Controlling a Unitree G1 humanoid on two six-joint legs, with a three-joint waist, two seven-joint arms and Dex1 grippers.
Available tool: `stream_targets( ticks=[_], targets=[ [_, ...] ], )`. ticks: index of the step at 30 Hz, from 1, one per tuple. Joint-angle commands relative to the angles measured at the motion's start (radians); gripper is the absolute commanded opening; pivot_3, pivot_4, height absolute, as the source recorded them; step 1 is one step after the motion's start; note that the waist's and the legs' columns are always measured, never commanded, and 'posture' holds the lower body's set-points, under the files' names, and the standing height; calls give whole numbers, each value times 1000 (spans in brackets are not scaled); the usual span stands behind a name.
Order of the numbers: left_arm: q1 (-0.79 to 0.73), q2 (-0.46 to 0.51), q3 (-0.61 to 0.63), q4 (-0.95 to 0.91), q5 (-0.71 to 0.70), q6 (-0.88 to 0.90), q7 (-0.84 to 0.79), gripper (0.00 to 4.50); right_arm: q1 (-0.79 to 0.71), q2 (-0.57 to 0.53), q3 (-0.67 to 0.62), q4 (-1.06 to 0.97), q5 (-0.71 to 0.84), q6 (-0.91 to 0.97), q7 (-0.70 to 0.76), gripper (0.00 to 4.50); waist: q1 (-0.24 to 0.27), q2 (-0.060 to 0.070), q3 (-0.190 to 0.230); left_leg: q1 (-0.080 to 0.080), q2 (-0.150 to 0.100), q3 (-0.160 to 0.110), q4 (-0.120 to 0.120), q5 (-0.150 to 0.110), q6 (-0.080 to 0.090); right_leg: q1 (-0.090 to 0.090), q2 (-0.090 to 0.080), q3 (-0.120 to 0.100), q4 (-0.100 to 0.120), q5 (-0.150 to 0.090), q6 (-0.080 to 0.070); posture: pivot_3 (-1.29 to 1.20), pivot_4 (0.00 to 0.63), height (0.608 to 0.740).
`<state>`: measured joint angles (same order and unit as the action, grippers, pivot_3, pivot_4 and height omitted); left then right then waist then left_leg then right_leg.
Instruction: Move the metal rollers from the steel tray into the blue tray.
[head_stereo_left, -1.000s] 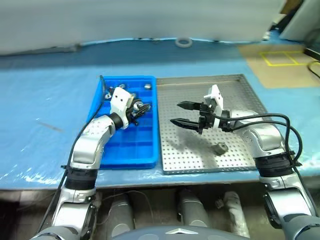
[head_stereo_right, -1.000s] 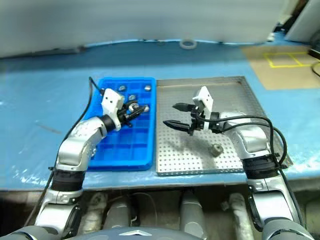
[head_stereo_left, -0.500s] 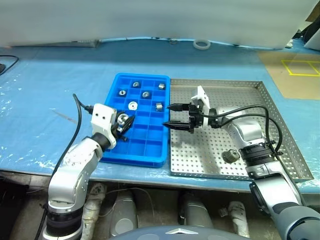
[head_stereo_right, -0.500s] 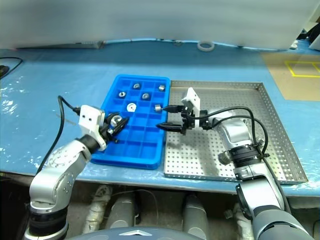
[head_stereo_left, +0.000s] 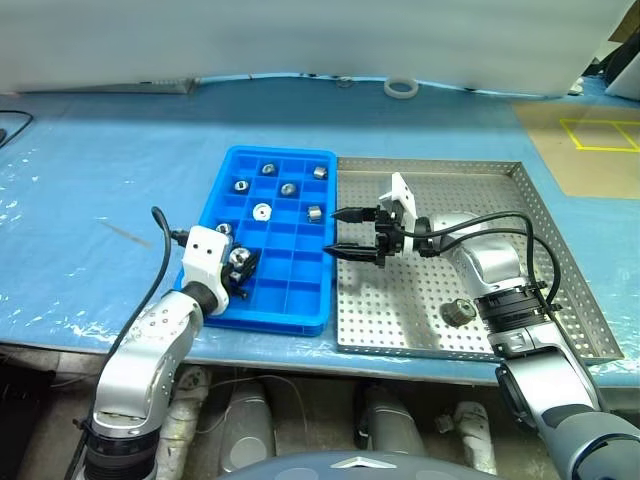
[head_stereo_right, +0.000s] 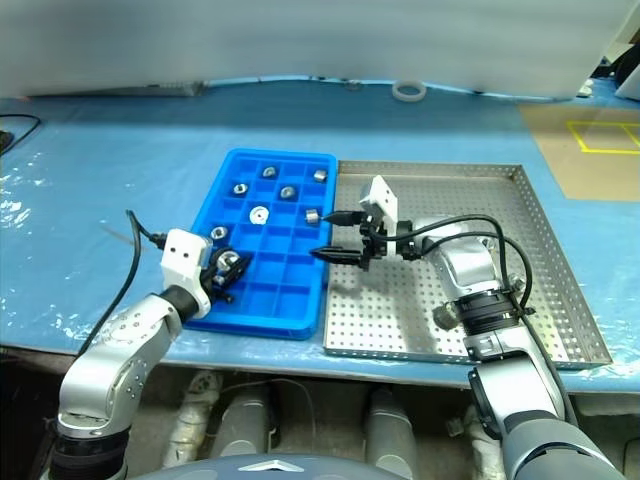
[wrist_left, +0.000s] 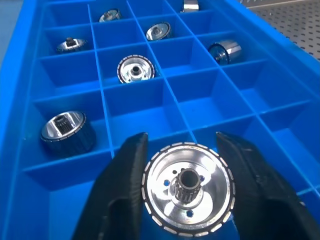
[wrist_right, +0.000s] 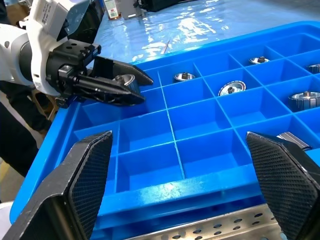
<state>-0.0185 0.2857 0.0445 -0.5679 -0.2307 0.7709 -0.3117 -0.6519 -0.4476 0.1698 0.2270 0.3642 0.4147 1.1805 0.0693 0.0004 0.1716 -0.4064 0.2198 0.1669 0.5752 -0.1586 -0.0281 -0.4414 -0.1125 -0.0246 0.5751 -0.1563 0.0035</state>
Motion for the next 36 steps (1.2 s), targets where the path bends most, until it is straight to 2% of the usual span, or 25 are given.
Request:
stream_targets(
  ticks=[1,4,5,11,17,26,36],
  targets=[
    [-2,14,8,-4,5,-21,9,3334,5,-9,-27,-11,3,-18,0,4500,0,0,0,0,1,0,0,0,-1,0,1,0,0,0,0,30,150,740],
    [-24,14,20,10,0,-34,11,4388,8,-13,-31,-13,1,-18,-4,4500,0,0,0,1,3,0,0,1,-2,0,3,0,0,0,-2,24,150,740],
    [-34,9,26,15,-15,-49,2,4476,10,-17,-34,-15,1,-16,-6,4500,-1,0,0,1,3,0,0,1,-2,0,3,0,0,0,-2,18,150,740],
    [-98,22,43,55,-101,-140,-108,4476,37,-56,-67,-51,15,12,-20,4500,0,0,0,1,3,0,0,1,-3,0,3,0,0,1,-3,4,150,740],
    [-236,60,19,195,-181,-235,-292,4476,101,-136,-108,-126,22,69,-36,4500,-5,0,0,3,3,2,0,2,-3,0,3,2,2,1,-3,-119,150,740],
    [-395,98,-99,367,-218,-333,-577,4476,316,-323,-137,-292,-11,161,-80,4500,-35,1,0,5,3,5,0,1,-3,0,3,5,2,1,-3,-275,150,740],
    [-450,77,-171,492,-184,-423,-672,4476,484,-406,-166,-385,-49,179,-173,4500,-96,1,-1,7,3,8,0,1,-2,-1,4,6,2,-3,3,-356,150,740]
  ],
)
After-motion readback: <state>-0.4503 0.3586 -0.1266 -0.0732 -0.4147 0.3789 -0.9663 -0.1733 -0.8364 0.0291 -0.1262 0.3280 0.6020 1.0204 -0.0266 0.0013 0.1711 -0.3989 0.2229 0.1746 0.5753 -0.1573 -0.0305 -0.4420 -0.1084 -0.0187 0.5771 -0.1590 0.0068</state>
